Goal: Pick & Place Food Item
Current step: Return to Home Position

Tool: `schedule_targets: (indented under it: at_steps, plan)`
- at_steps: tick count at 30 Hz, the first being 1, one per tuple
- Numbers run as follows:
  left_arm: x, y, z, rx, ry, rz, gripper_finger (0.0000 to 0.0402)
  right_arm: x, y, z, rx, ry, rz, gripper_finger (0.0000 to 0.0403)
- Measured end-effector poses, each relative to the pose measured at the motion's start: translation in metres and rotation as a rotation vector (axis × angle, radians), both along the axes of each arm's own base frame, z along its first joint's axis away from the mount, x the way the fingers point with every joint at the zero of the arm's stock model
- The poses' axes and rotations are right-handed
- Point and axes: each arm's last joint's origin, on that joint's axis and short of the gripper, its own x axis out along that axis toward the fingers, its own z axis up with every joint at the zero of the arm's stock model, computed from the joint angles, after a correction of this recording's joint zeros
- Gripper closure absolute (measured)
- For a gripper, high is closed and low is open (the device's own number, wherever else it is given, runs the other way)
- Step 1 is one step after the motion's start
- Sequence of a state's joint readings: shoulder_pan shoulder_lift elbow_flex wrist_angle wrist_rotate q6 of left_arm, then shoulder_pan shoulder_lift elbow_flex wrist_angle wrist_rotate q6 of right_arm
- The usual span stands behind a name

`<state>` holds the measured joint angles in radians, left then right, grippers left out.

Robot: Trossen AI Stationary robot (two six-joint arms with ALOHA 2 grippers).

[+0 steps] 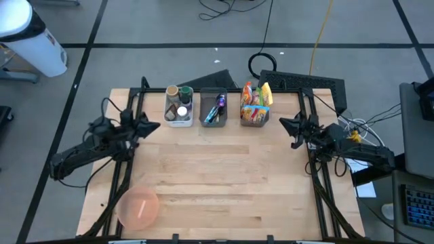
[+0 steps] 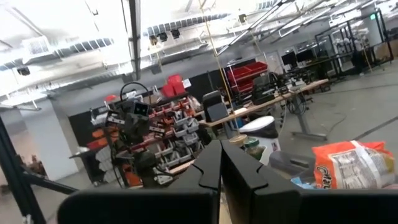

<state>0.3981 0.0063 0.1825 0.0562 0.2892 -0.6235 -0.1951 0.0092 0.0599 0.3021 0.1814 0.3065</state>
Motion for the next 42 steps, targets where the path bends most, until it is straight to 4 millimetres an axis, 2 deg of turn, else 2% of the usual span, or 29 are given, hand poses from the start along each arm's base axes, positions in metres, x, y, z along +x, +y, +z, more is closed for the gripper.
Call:
schedule_targets:
  at_steps: [5, 9, 14, 20, 25, 28, 33, 37, 42]
  plan:
    - [0.001, 0.004, -0.007, 0.002, 0.073, 0.138, 0.0397, 0.0, 0.0, 0.0, -0.061, 0.026, -0.02, 0.0403]
    - [0.0, 0.006, -0.008, 0.042, 0.087, 0.22, 0.0382, 0.0, 0.0, 0.0, -0.092, 0.038, -0.03, 0.0403]
    - [0.0, 0.007, -0.011, 0.145, 0.148, 0.258, 0.0385, 0.0, 0.0, 0.0, -0.126, 0.053, -0.044, 0.0403]
    - [0.0, 0.009, -0.024, 0.129, 0.286, 0.323, 0.0397, 0.0, 0.0, 0.0, -0.215, 0.089, -0.073, 0.0403]
    - [0.0, 0.011, -0.025, 0.143, 0.305, 0.377, 0.0377, 0.0, 0.0, 0.0, -0.243, 0.101, -0.083, 0.0403]
    - [0.001, 0.012, -0.033, 0.129, 0.327, 0.4, 0.0372, 0.0, 0.0, 0.0, -0.264, 0.111, -0.089, 0.0403]
    - [0.009, 0.015, -0.05, 0.098, 0.259, 0.398, 0.0371, 0.0, 0.0, -0.001, -0.266, 0.122, -0.089, 0.0403]
    - [0.011, 0.016, -0.051, 0.111, 0.171, 0.412, 0.0371, 0.0, 0.0, -0.002, -0.265, 0.128, -0.088, 0.0403]
    - [0.012, 0.016, -0.057, 0.092, 0.206, 0.407, 0.0371, 0.001, 0.0, -0.002, -0.266, 0.131, -0.085, 0.0403]
